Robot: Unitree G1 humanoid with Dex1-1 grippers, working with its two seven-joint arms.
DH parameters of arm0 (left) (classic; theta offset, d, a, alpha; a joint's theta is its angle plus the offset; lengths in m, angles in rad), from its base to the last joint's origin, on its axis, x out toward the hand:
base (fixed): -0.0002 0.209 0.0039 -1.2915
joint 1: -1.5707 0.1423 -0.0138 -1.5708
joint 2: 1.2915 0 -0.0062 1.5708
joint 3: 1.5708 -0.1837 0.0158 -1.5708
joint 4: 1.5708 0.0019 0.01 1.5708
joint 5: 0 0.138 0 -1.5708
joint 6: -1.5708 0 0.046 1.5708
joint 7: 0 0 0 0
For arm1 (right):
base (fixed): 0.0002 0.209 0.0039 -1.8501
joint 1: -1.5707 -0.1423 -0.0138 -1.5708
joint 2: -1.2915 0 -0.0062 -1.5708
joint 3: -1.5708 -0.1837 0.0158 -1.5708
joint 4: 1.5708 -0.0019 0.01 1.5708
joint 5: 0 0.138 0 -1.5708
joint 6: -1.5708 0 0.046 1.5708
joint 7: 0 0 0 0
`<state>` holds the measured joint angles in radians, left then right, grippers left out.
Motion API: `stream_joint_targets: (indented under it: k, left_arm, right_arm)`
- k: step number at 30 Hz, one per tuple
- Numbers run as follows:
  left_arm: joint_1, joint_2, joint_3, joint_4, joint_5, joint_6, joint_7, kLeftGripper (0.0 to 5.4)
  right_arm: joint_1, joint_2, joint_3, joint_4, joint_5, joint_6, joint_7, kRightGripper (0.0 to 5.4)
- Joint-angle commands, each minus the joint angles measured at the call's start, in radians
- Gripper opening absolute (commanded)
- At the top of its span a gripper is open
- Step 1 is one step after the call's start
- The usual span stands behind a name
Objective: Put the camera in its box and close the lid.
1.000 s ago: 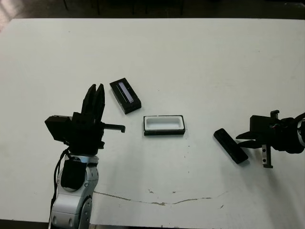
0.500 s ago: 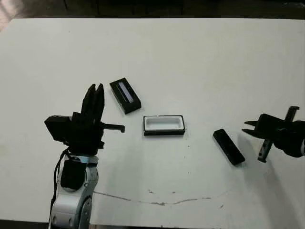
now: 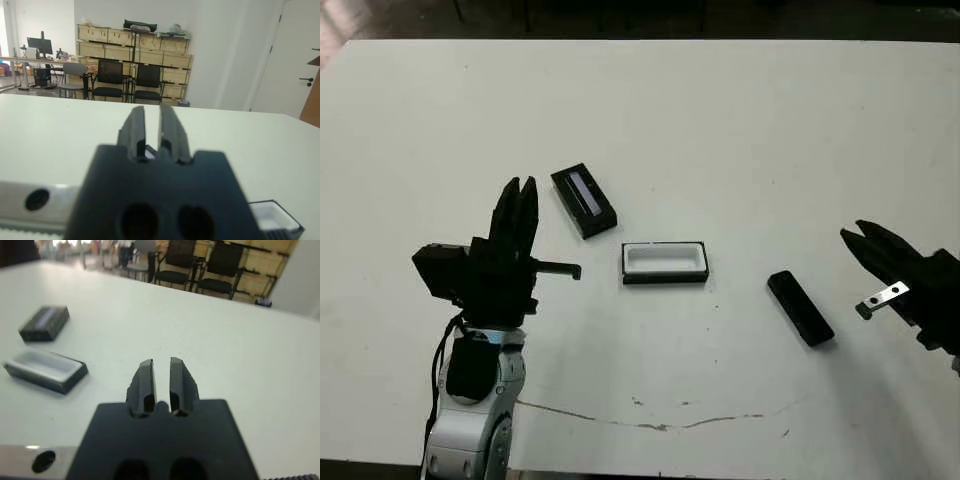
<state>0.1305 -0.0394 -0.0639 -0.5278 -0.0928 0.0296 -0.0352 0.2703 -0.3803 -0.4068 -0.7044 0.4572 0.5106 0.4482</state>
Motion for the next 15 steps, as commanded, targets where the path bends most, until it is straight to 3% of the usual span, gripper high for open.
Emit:
stream_joint_targets:
  k: [1, 7, 15]
  left_arm:
    - [0.02, 0.013, 0.005, 0.018, -0.001, 0.009, -0.006, 0.04]
    - [0.02, 0.015, 0.007, 0.02, 0.002, 0.009, -0.01, 0.0]
    - [0.015, 0.014, 0.009, 0.019, -0.006, 0.019, -0.013, 0.0]
  right_arm:
    - [0.074, 0.027, -0.004, -0.086, 0.043, 0.09, -0.077, 0.0]
    - [0.128, 0.025, 0.007, -0.175, 0.054, 0.168, -0.18, 0.21]
    - [0.155, 0.013, 0.048, -0.174, 0.021, 0.165, -0.221, 1.88]
